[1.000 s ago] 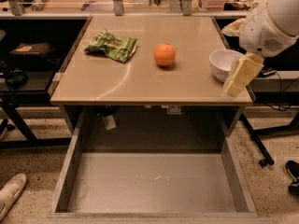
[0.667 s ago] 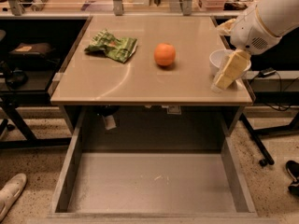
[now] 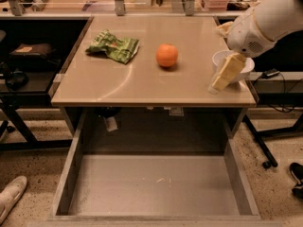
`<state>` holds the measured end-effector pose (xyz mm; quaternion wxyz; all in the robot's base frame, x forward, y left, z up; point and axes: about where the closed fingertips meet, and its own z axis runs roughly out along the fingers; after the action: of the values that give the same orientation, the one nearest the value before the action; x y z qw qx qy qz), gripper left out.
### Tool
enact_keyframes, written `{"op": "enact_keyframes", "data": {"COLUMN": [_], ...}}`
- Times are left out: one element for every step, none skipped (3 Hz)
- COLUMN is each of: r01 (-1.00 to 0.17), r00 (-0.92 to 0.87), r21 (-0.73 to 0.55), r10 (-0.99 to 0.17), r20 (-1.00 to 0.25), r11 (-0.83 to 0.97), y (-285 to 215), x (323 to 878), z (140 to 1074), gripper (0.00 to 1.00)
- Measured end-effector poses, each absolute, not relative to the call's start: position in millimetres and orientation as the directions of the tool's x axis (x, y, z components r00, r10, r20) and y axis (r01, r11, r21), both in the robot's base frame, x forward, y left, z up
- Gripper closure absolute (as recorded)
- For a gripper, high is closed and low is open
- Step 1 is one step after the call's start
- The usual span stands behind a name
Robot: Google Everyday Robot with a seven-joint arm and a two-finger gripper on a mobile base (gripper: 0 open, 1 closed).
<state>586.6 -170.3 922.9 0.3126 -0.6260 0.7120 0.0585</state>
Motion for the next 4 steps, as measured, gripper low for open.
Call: {"op": "enact_keyframes", "data": {"r01": [-0.916,-0.914,-0.923,-0.922], "r00": [0.027,0.053,0.004,-0.058], "r21": [-0.329,-0.305,-0.213,-0.138], "r10": [-0.781,-0.665,-0.545,-0.48], "r20": [-0.624,-0.745,-0.838,-0.875], "r11": [0.231,0.269,0.32,0.361], "y": [-148.1,-123.9,-109.3,-97.6], "x": [622.1,657.7,684.5,702.9], "z": [912.0,906.2,896.6,888.0], "gripper": [0.0,0.0,0.0,0.0]}}
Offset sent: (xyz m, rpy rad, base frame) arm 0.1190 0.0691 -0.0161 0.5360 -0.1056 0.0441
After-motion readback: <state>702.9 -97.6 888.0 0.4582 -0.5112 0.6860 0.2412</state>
